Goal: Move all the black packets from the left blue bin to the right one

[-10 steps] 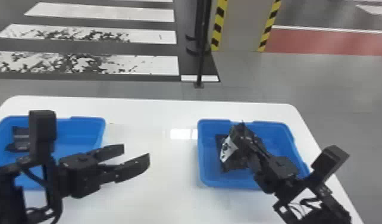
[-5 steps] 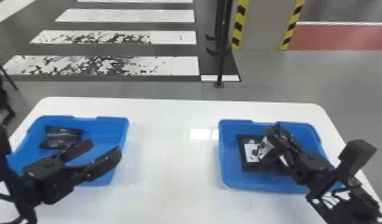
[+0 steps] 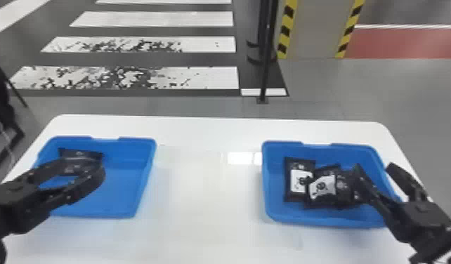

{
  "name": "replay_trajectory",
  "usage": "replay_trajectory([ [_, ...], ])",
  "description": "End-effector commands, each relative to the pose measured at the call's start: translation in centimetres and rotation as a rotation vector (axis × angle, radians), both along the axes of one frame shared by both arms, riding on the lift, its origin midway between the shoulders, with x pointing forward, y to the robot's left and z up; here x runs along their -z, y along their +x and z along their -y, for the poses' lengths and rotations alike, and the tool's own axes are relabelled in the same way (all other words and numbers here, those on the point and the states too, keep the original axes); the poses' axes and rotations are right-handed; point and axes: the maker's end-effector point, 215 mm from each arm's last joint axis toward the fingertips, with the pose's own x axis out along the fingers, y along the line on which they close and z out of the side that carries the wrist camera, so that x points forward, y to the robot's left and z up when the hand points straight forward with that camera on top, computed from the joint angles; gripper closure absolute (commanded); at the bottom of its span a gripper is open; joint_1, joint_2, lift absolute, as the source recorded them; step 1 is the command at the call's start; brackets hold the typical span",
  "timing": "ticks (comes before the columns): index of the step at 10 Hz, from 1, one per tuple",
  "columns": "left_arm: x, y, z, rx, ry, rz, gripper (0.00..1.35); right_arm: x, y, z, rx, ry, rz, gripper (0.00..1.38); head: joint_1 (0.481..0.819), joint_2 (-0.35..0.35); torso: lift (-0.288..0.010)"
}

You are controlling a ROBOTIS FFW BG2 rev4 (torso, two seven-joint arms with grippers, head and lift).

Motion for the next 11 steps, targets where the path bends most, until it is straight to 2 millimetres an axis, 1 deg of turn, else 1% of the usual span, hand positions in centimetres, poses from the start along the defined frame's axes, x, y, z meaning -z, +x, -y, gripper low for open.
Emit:
replay_trajectory([
  [1, 0.2, -0.1, -2.7, -0.061, 0.035, -0.017, 0.16, -1.0, -4.1, -0.3, 0.022, -0.01, 0.012, 0.15, 0.695, 0.03, -0.144],
  [2, 0.3, 0.0, -4.4, -0.102, 0.07, -0.032, 0.16, -2.0, -6.5, -0.5, 0.05, -0.016, 0.016, 0.15, 0.695, 0.04, -0.144],
  [3, 0.8, 0.2, -5.6, -0.133, 0.085, -0.052, 0.16, -3.1, -8.2, -0.7, 0.063, -0.017, 0.027, 0.16, 0.695, 0.068, -0.144],
  [4, 1.4, 1.1, -6.8, -0.158, 0.097, -0.071, 0.16, -4.0, -9.8, -1.1, 0.063, -0.023, 0.029, 0.16, 0.695, 0.103, -0.144],
  [5, 2.1, 2.2, -7.4, -0.171, 0.09, -0.096, 0.16, -4.5, -11.2, -1.5, 0.065, -0.028, 0.019, 0.16, 0.695, 0.133, -0.144],
  [6, 2.0, 3.3, -8.6, -0.197, 0.102, -0.101, 0.15, -4.3, -12.2, -1.5, 0.073, -0.02, 0.001, 0.16, 0.695, 0.154, -0.144],
  [7, 2.6, 4.7, -10.2, -0.233, 0.095, -0.111, 0.15, -3.6, -12.9, -1.4, 0.078, -0.005, -0.02, 0.16, 0.695, 0.164, -0.144],
  [8, 3.2, 5.9, -11.6, -0.263, 0.086, -0.126, 0.15, -3.4, -13.0, -1.7, 0.077, 0.003, -0.025, 0.16, 0.695, 0.186, -0.144],
  [10, 5.3, 7.1, -13.7, -0.325, 0.085, -0.211, 0.15, -3.0, -13.1, -1.8, 0.074, 0.011, -0.032, 0.16, 0.695, 0.228, -0.144],
  [11, 6.9, 8.6, -14.5, -0.34, 0.067, -0.249, 0.15, -2.9, -13.1, -1.9, 0.074, 0.016, -0.036, 0.16, 0.695, 0.238, -0.144],
])
